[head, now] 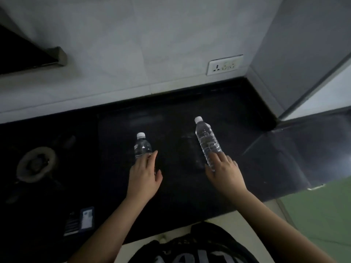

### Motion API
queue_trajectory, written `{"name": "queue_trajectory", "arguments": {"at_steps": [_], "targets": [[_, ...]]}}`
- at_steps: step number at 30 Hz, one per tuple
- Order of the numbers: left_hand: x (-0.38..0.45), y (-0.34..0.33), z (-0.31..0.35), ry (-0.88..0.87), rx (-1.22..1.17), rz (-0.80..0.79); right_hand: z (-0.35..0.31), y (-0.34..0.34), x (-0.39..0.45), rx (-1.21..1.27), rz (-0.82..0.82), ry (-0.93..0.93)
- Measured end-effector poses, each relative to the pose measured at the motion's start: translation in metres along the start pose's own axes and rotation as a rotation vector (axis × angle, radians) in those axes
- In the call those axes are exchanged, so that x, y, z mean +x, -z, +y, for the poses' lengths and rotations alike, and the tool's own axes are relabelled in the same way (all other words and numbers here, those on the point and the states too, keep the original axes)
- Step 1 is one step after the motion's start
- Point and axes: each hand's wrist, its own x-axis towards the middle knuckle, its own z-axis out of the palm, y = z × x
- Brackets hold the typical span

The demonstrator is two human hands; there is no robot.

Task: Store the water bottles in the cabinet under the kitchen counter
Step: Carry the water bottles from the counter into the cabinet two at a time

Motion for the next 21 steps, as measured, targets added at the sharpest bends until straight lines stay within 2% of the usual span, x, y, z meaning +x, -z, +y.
{"name": "queue_trajectory", "arguments": {"at_steps": [3, 6, 8, 11, 15, 21], "targets": [[0.014, -0.015, 0.001, 0.197, 0.086, 0.007, 0.010, -0.005, 0.044, 0.018, 0.045, 0.026], [0.021, -0.029, 0.007, 0.391, 0.029, -0.031, 0.021, -0.019, 0.076, -0.021, -0.039, 0.032], [0.025, -0.035, 0.010, 0.454, -0.027, -0.051, 0.029, -0.033, 0.087, -0.036, -0.122, 0.014], [0.026, -0.039, 0.008, 0.469, -0.053, -0.033, 0.033, -0.051, 0.088, 0.020, -0.240, -0.042], [0.024, -0.040, 0.003, 0.478, -0.078, -0.024, 0.032, -0.058, 0.088, 0.032, -0.219, -0.023], [0.030, -0.044, 0.006, 0.442, 0.020, -0.047, 0.039, -0.061, 0.086, 0.062, -0.211, -0.024]]}}
